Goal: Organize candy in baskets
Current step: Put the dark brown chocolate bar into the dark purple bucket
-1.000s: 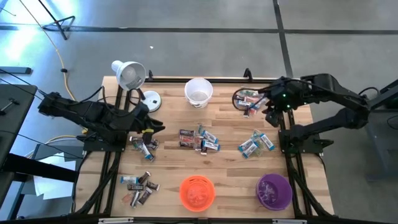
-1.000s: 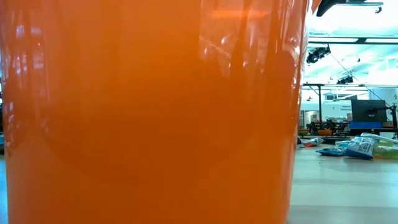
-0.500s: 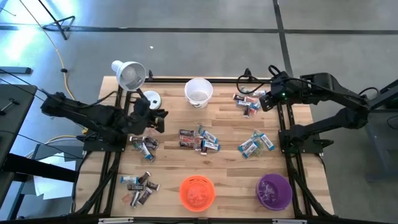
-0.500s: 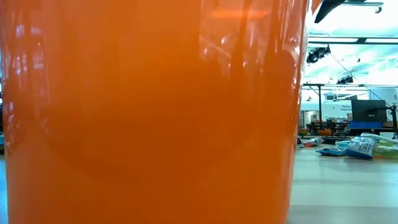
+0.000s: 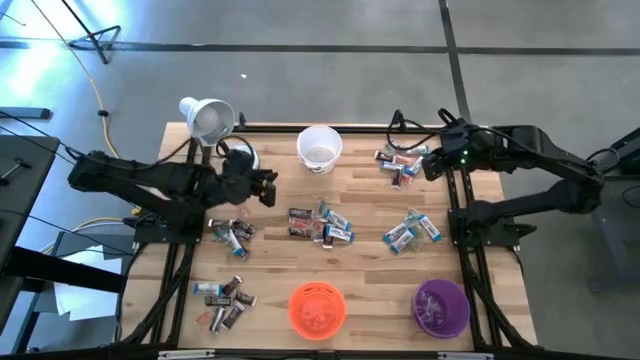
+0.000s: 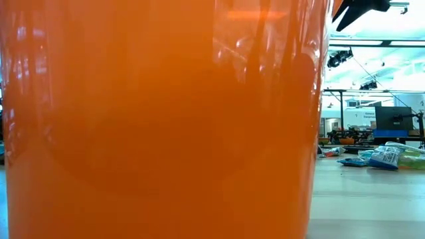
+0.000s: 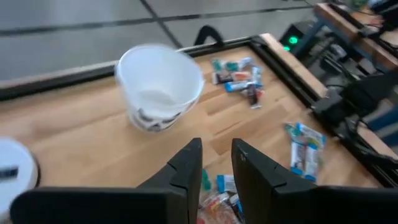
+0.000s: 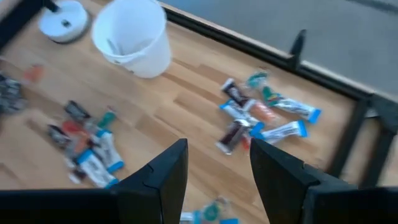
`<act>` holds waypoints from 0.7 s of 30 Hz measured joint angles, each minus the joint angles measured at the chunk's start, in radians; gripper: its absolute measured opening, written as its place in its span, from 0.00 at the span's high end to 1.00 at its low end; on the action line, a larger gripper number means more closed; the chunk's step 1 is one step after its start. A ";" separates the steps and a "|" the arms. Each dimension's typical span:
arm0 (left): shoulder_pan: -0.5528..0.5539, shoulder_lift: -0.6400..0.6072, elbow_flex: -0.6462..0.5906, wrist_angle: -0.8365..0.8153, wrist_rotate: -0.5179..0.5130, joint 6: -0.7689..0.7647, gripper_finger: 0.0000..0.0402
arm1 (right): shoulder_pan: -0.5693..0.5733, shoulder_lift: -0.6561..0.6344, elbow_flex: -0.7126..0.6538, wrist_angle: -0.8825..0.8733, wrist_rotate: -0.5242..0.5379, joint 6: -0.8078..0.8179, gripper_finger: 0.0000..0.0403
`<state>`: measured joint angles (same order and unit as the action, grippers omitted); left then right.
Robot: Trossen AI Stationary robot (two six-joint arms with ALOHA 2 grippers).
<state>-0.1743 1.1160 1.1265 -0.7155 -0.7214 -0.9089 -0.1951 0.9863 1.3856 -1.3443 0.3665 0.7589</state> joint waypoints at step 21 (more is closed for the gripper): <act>0.005 -0.001 0.259 -0.430 0.098 0.164 0.86 | -0.330 0.027 -0.272 0.397 -0.171 -0.317 0.58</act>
<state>-0.1696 1.1152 1.3853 -1.1454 -0.6235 -0.7445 -0.5249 1.0129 1.1133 -0.9473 0.1955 0.4422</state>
